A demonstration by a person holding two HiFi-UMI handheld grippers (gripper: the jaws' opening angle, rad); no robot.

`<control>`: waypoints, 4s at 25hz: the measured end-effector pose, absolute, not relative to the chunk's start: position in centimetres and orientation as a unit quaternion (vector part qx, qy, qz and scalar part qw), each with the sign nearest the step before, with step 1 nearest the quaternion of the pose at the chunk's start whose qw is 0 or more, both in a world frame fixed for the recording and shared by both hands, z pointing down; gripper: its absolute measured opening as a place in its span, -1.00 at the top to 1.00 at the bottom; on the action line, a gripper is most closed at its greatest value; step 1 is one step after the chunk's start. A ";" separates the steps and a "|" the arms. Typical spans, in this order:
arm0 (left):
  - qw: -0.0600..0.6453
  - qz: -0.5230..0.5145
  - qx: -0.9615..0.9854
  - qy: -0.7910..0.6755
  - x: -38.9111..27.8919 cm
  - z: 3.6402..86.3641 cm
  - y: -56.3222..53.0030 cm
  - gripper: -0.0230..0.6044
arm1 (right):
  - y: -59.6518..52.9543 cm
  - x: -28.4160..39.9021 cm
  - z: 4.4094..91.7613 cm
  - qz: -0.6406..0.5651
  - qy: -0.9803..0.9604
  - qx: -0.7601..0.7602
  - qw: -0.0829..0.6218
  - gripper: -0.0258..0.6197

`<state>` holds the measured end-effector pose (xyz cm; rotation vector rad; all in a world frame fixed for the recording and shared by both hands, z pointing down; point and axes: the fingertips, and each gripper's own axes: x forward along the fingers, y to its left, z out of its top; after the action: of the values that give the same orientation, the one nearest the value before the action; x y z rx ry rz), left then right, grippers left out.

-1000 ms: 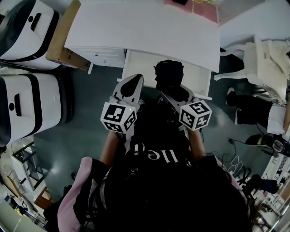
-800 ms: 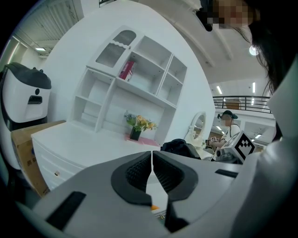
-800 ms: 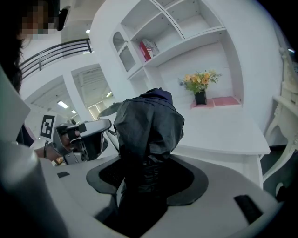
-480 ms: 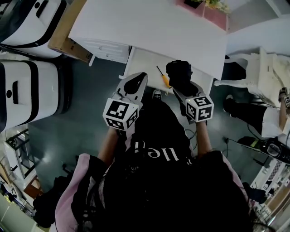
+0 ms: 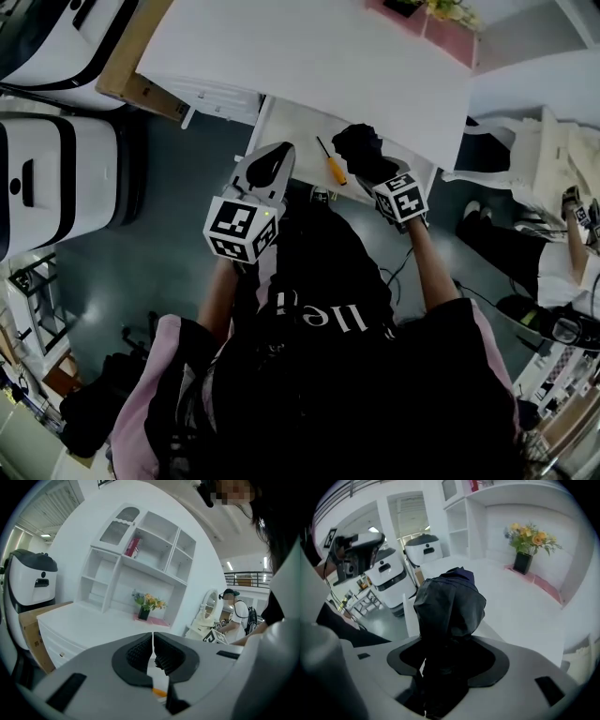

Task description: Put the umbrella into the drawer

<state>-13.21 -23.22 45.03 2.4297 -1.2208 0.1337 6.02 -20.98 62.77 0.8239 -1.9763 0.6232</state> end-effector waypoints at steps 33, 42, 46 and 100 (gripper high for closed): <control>0.217 0.120 0.874 -0.417 -5.1 48.1 -28.2 0.85 | -24.4 8.7 77.6 0.262 -0.769 0.283 0.510 0.06; 0.226 0.125 0.869 -0.421 -5.6 49.0 -27.8 0.85 | -24.2 8.4 77.8 0.251 -0.788 0.289 0.482 0.06; 0.227 0.125 0.869 -0.421 -6.0 49.0 -27.4 0.85 | -23.7 8.2 77.3 0.277 -0.780 0.295 0.478 0.03; 0.177 0.073 0.923 -0.332 -8.0 44.0 -14.7 0.85 | -12.5 4.0 43.8 0.208 -0.815 0.538 0.064 0.04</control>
<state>-8.03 -14.66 43.96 2.6131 -0.9405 0.2058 3.95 -12.53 43.76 1.6232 -2.4602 0.6273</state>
